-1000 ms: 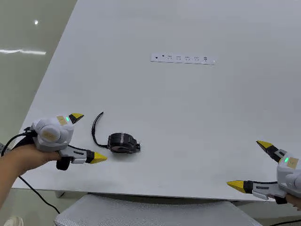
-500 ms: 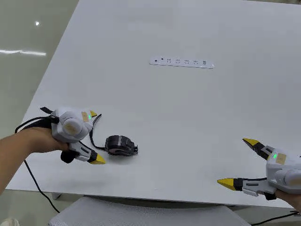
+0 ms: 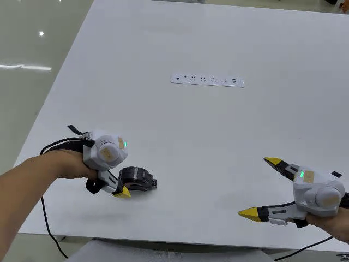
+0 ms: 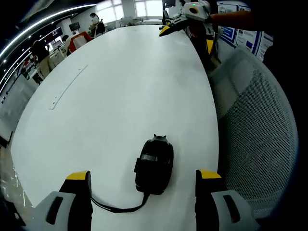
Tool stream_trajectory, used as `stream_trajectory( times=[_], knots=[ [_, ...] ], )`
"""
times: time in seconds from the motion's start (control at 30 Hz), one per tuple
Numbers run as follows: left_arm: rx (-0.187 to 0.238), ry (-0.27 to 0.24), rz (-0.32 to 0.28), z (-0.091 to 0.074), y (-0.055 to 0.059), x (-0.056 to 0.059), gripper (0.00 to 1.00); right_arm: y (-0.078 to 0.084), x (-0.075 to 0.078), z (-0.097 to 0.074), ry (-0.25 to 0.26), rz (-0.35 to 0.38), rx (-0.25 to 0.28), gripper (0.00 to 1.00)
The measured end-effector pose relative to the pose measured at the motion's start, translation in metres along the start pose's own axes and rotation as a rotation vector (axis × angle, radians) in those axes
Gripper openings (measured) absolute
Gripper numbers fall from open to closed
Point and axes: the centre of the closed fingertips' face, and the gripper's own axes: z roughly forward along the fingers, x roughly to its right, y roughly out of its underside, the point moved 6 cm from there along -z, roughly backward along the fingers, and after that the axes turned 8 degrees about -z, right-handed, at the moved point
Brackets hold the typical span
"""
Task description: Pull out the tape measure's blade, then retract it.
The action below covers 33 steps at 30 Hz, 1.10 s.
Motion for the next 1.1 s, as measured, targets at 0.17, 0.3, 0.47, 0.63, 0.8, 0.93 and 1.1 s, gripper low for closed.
stream_trajectory(
  times=[0.17, 0.3, 0.47, 0.63, 0.8, 0.93, 1.1],
  knots=[
    [-0.038, 0.029, -0.022, 0.011, 0.003, 0.002, 0.81, -0.005, 0.006, 0.009, -0.009, -0.027, 0.006, 1.00],
    [-0.033, 0.044, -0.051, 0.019, 0.004, 0.004, 0.74, -0.010, 0.007, 0.018, -0.029, -0.034, 0.021, 1.00],
    [-0.013, 0.049, -0.082, 0.026, -0.001, 0.005, 0.64, -0.016, 0.002, 0.035, -0.076, -0.050, 0.026, 0.94],
    [-0.063, 0.056, 0.021, 0.036, -0.003, 0.013, 0.57, -0.024, -0.004, 0.056, -0.112, -0.071, 0.016, 0.92],
    [-0.085, 0.058, 0.047, 0.042, -0.003, 0.014, 0.42, -0.030, -0.008, 0.076, -0.149, -0.098, -0.006, 0.89],
    [-0.105, 0.057, 0.087, 0.041, -0.003, 0.015, 0.36, -0.035, -0.012, 0.092, -0.167, -0.105, -0.025, 0.84],
    [-0.120, 0.051, 0.111, 0.041, -0.003, 0.016, 0.35, -0.043, -0.021, 0.115, -0.202, -0.120, -0.031, 0.82]
  ],
)
